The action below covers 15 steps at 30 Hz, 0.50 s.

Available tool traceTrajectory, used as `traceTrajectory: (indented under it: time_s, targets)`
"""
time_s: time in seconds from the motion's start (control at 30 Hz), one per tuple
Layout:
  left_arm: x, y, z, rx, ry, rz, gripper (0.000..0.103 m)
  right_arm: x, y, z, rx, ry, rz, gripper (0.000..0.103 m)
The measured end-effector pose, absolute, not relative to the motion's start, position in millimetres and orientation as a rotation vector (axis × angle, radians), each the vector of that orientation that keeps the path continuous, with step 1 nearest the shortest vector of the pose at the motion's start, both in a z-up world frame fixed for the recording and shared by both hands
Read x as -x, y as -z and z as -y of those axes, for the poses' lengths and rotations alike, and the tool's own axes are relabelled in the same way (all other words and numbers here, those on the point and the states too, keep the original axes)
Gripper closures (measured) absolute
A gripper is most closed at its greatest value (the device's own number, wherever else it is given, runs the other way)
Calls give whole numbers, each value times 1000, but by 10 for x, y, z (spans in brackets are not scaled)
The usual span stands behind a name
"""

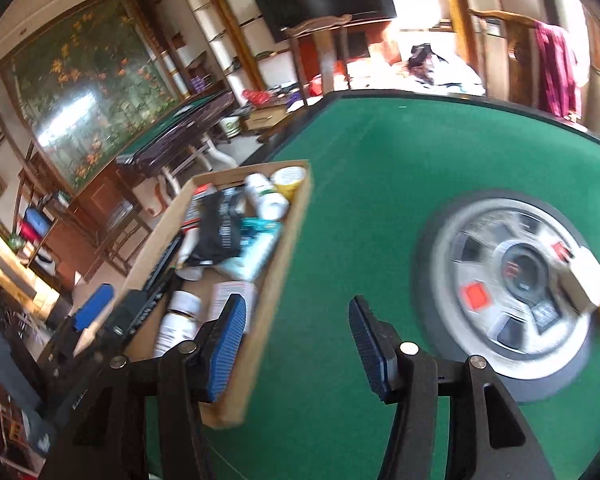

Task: Organize objects
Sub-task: 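Grasp the yellow packet on the table with the right gripper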

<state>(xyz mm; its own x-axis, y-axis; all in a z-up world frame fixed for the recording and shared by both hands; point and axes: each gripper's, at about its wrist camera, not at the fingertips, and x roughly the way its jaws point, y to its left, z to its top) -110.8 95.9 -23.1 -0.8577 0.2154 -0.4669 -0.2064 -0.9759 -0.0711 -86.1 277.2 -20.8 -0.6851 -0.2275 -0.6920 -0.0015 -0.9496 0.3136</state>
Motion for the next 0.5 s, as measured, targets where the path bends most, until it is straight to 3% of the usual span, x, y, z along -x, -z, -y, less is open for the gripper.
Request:
traceTrajectory:
  time_s: [0.37,0.5]
  targets:
    - [789,-70,-1534,734,-2661,-28,28,130,168,-4557,-1287,3167,554,36]
    - [712,-46,-2114,803,-2488,-57,24,196,329,-4986,-1463,3231,468,35]
